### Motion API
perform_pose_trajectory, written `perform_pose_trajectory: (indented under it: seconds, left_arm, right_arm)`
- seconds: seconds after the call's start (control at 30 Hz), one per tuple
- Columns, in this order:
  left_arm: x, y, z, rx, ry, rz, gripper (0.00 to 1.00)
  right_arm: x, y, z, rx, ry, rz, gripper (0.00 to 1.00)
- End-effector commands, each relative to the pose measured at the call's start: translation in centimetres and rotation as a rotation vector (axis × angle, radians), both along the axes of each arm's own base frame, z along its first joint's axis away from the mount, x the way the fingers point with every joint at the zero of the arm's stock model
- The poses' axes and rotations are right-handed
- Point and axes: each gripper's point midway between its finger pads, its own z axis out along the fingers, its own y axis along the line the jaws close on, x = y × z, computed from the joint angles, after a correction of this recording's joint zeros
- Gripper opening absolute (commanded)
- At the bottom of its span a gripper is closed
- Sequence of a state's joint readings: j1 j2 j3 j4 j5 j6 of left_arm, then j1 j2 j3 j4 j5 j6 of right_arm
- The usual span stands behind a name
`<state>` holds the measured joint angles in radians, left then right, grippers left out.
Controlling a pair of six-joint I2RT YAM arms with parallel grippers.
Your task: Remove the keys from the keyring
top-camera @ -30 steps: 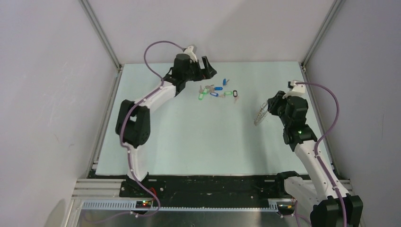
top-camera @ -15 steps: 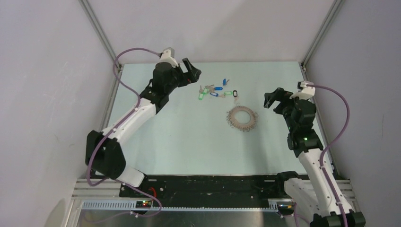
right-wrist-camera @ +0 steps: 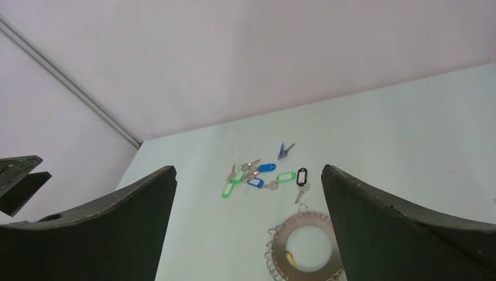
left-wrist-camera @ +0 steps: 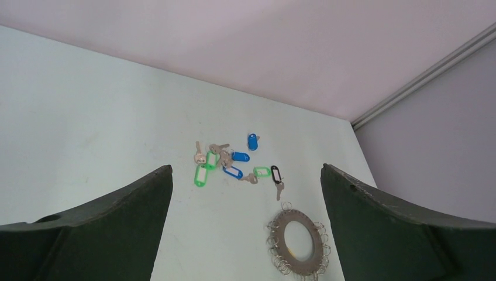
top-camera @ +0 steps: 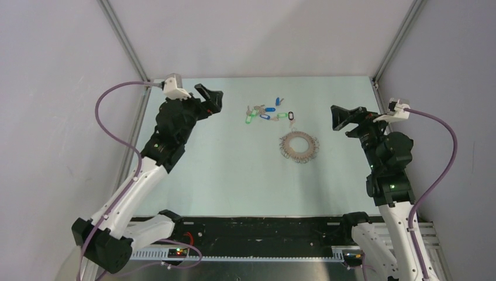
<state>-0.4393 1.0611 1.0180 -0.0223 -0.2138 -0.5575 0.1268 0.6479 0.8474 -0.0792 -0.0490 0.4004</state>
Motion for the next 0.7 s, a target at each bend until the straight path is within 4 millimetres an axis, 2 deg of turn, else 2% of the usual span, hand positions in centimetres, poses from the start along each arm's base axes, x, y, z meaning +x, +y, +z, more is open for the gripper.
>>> perform_pose_trajectory:
  seconds: [0.0, 0.17, 0.67]
  left_arm:
    - [-0.8, 1.5, 0.2, 0.030, -0.022, 0.052, 0.98]
    - [-1.0, 1.6, 0.3, 0.026, -0.026, 0.049, 0.98]
    - [-2.0, 2.0, -0.3, 0.027, -0.032, 0.045, 0.98]
  right_arm:
    - [-0.2, 0.5, 0.3, 0.020, 0.020, 0.033, 1.00]
    - [-0.4, 0.6, -1.2, 0.023, 0.081, 0.036, 1.00]
    - [-0.9, 0.9, -1.5, -0.022, 0.081, 0.064, 1.00]
